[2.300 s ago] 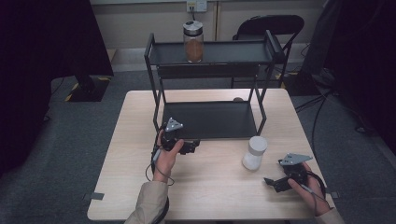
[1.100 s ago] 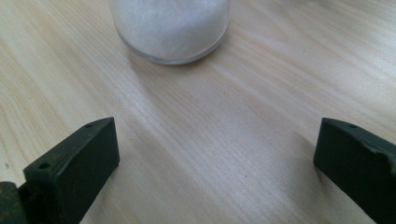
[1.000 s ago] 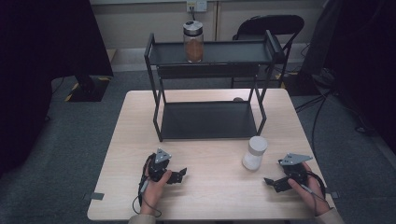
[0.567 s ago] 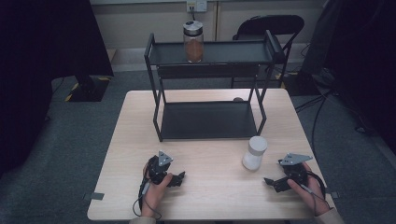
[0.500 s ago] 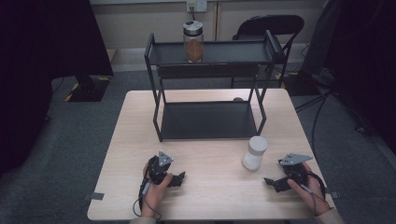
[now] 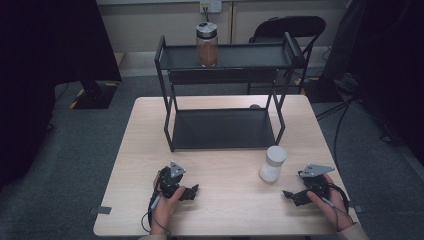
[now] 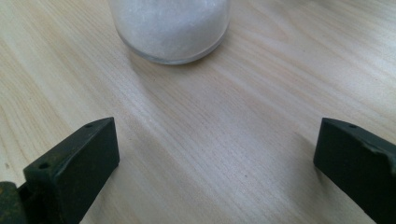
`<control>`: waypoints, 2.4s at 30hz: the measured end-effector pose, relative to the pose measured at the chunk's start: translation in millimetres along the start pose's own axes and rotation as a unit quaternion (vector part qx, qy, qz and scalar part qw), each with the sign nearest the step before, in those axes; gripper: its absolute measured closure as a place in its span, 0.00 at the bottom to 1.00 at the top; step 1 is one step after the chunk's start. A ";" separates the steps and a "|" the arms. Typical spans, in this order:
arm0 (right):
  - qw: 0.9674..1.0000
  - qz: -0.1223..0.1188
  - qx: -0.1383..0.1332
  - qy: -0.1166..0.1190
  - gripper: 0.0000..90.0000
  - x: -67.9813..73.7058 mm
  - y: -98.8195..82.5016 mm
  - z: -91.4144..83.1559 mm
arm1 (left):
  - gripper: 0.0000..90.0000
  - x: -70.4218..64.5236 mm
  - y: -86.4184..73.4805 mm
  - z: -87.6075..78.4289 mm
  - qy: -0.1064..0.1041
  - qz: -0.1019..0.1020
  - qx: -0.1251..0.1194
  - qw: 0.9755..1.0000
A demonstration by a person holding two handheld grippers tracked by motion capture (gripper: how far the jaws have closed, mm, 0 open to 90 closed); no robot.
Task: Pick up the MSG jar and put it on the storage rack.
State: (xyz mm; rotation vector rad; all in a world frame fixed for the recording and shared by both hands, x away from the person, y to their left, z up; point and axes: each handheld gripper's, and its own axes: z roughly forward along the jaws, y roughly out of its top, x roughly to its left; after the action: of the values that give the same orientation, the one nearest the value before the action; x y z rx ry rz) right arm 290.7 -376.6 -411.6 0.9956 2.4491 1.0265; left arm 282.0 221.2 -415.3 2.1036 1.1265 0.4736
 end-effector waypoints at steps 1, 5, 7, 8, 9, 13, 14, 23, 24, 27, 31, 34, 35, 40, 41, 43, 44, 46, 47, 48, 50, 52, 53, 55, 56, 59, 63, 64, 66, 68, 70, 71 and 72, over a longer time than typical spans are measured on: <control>1.000 0.000 0.000 0.000 0.00 0.0 0.0 0.0 | 0.00 0.0 0.0 0.0 0.000 0.000 0.000 1.000; 1.000 0.000 0.000 0.000 0.00 0.0 0.0 0.0 | 0.00 0.0 -0.1 0.0 0.000 0.000 0.000 1.000; 1.000 0.000 0.000 0.000 0.00 0.1 0.1 0.0 | 0.00 0.0 0.0 0.0 0.000 0.000 0.000 1.000; 1.000 0.000 0.000 0.000 0.00 0.2 0.0 0.0 | 0.00 0.0 -0.1 0.0 0.000 0.000 0.000 1.000; 1.000 0.001 0.000 0.000 0.00 0.3 0.0 0.0 | 0.00 0.0 0.0 0.0 0.000 0.000 0.000 1.000; 1.000 0.001 0.000 -0.001 0.00 0.4 -0.1 0.0 | 0.00 0.0 0.0 0.0 0.000 0.000 0.000 1.000; 1.000 0.001 0.000 0.000 0.00 0.3 0.0 0.0 | 0.00 0.0 0.0 0.0 0.000 0.000 0.000 1.000; 1.000 -0.010 0.020 0.009 0.00 -4.5 10.0 -0.4 | 0.00 -0.1 0.0 0.0 0.000 0.000 0.000 1.000; 1.000 -0.013 0.024 0.009 0.00 -4.9 12.3 -0.3 | 0.00 -0.1 0.0 0.0 0.000 0.000 0.000 1.000; 1.000 -0.012 0.029 0.005 0.03 -4.2 16.2 -0.5 | 0.00 -0.1 0.0 0.0 0.000 0.000 0.000 1.000; 1.000 -0.004 0.024 0.011 0.01 -6.4 18.8 -1.5 | 0.00 -0.1 0.0 0.0 0.000 0.000 0.000 1.000; 1.000 -0.004 0.019 0.011 0.01 -6.7 20.8 -2.7 | 0.00 -0.1 -0.1 0.0 0.000 0.000 0.000 1.000; 1.000 -0.001 0.018 0.017 0.02 -8.4 21.7 -3.4 | 0.00 -0.1 -0.1 0.0 0.000 0.000 0.000 1.000; 1.000 -0.008 -0.003 0.019 0.01 -8.8 24.0 -7.6 | 0.00 -0.1 0.0 0.0 0.000 0.000 0.000 1.000; 1.000 -0.009 -0.003 0.019 0.01 -8.7 25.8 -7.7 | 0.00 -0.1 -0.1 0.0 0.000 0.000 0.000 1.000; 1.000 -0.012 -0.010 0.027 0.01 -10.0 26.7 -8.1 | 0.00 -0.1 -0.1 0.0 0.000 0.000 0.000 1.000; 0.999 -0.013 -0.012 0.035 0.01 -11.9 27.9 -7.8 | 0.00 -0.1 0.0 0.0 0.000 0.000 0.000 1.000; 0.999 -0.014 -0.014 0.039 0.01 -12.2 30.8 -7.3 | 0.00 -0.1 -0.1 0.0 0.000 0.000 0.000 1.000; 0.999 -0.016 -0.014 0.040 0.01 -11.5 32.6 -7.2 | 0.00 -0.1 -0.1 0.0 0.000 0.000 0.000 1.000; 0.999 -0.017 -0.015 0.040 0.01 -11.1 34.2 -6.9 | 0.00 -0.1 -0.1 0.0 0.000 0.000 0.000 1.000; 0.999 -0.016 -0.018 0.044 0.01 -11.0 36.8 -5.8 | 0.00 -0.1 -0.1 0.0 0.000 0.000 0.000 1.000; 0.998 -0.012 -0.024 0.048 0.01 -11.6 38.2 -4.6 | 0.00 -0.1 0.0 0.0 0.000 0.000 0.000 1.000; 0.998 -0.009 -0.027 0.051 0.01 -12.3 38.9 -3.8 | 0.00 -0.1 0.0 0.0 0.000 0.000 0.000 1.000; 0.998 -0.005 -0.033 0.052 0.01 -12.3 40.5 -2.8 | 0.00 -0.1 0.0 0.0 0.000 0.000 0.000 1.000; 0.998 -0.004 -0.037 0.054 0.01 -12.7 41.3 -2.3 | 0.00 -0.1 -0.1 0.0 0.000 0.000 0.000 1.000; 0.998 -0.004 -0.043 0.056 0.01 -12.2 45.3 -1.0 | 0.00 -0.1 0.0 0.0 0.000 0.000 0.000 1.000; 0.997 -0.003 -0.050 0.054 0.01 -10.3 50.1 0.6 | 0.00 -0.1 0.0 0.0 0.000 0.000 0.000 1.000; 0.997 -0.003 -0.053 0.053 0.01 -9.4 51.0 1.0 | 0.00 0.0 0.0 0.0 0.000 0.000 0.000 1.000; 0.997 0.001 -0.058 0.057 0.01 -10.0 52.4 2.0 | 0.00 -0.1 0.0 0.0 0.000 0.000 0.000 1.000; 0.996 0.005 -0.063 0.058 0.01 -9.8 53.7 3.2 | 0.00 -0.1 0.0 0.0 0.000 0.000 0.000 1.000; 0.995 0.011 -0.070 0.064 0.04 -11.0 54.2 4.2 | 0.00 -0.1 0.0 0.0 0.000 0.000 0.000 1.000; 0.995 0.014 -0.075 0.065 0.05 -11.1 54.2 4.6 | 0.00 0.0 0.0 0.0 0.000 0.000 0.000 1.000; 0.994 0.014 -0.080 0.067 0.07 -11.5 54.3 5.0 | 0.00 -0.1 0.0 0.0 0.000 0.000 0.000 1.000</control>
State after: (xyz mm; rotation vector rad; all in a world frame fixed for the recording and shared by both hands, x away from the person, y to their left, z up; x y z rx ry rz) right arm 327.7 -354.7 -376.1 0.9396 2.4176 1.3155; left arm 282.0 221.1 -415.3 2.1036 1.1264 0.4739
